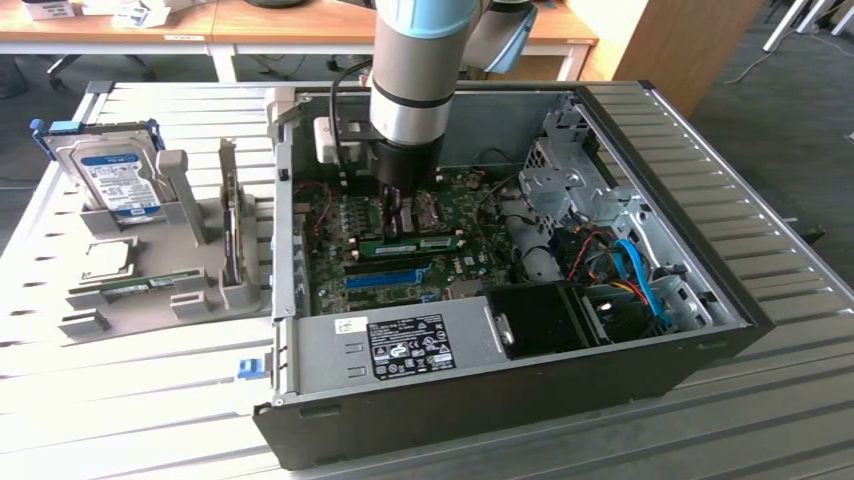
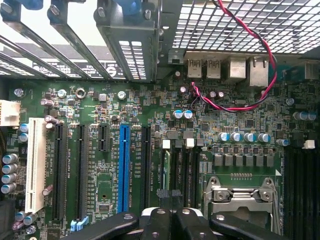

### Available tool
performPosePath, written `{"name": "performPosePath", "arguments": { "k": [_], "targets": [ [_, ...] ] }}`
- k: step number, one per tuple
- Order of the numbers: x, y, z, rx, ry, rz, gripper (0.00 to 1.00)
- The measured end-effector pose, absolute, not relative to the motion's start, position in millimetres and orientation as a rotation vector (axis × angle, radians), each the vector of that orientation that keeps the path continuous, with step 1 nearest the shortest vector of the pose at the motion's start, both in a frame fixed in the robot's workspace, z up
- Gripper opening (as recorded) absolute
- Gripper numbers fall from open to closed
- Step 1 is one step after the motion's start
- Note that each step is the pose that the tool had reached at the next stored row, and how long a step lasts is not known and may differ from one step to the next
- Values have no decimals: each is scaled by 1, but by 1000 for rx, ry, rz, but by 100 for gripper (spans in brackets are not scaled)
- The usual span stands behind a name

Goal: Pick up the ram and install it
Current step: 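Press down the ram until it locks into place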

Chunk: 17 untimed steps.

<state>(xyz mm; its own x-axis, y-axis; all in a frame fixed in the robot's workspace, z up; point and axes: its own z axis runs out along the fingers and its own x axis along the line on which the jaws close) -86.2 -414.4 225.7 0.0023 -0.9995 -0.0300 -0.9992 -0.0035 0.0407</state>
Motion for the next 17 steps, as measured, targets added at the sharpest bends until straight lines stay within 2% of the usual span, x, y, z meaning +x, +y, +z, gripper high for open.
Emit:
{"name": "performPosePath", "arguments": {
  "k": [17],
  "targets": [
    [-86, -414, 224, 2219, -2212, -80, 11]
  ]
}}
